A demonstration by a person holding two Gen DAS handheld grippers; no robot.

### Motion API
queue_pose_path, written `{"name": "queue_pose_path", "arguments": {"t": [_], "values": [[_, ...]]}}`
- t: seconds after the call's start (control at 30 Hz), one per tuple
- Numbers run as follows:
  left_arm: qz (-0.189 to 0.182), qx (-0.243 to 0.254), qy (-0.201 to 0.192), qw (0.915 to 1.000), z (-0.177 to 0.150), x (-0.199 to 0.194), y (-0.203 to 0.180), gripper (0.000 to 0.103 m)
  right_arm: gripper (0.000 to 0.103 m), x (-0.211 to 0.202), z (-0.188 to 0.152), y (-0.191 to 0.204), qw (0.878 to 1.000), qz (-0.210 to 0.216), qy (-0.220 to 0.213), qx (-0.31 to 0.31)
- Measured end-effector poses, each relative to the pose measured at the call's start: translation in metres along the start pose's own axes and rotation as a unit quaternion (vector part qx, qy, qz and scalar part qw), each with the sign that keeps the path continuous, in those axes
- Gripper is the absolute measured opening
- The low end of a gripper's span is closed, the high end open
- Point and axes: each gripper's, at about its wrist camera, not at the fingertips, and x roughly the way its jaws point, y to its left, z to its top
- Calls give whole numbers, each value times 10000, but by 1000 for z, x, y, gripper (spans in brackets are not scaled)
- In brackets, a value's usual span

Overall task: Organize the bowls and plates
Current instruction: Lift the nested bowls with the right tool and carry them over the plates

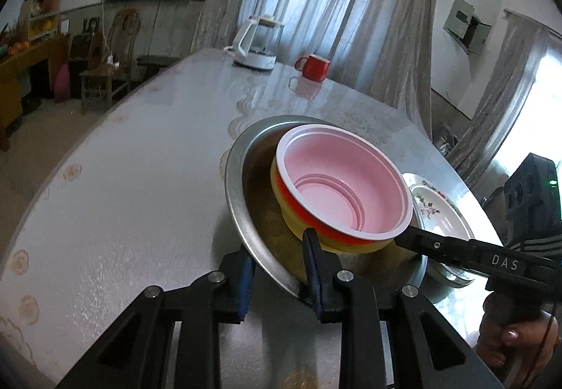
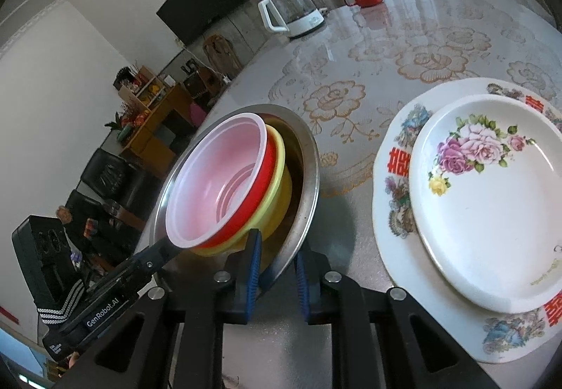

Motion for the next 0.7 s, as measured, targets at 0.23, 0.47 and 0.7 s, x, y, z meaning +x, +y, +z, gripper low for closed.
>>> {"name": "queue_pose_path", "arguments": {"t": [0.23,0.47,0.7], "values": [[-149,201,-204,9995,16,-8,-22,26,17,-27,5,-2,9996,3,-298,22],[-408,501,-368,9972,37,-11,-60,26,17,-67,15,-9,9972,-107,-735,84],[-805,704,-404,9934,52,-6,-106,26,17,-115,23,-24,9913,-371,-1242,226]]}}
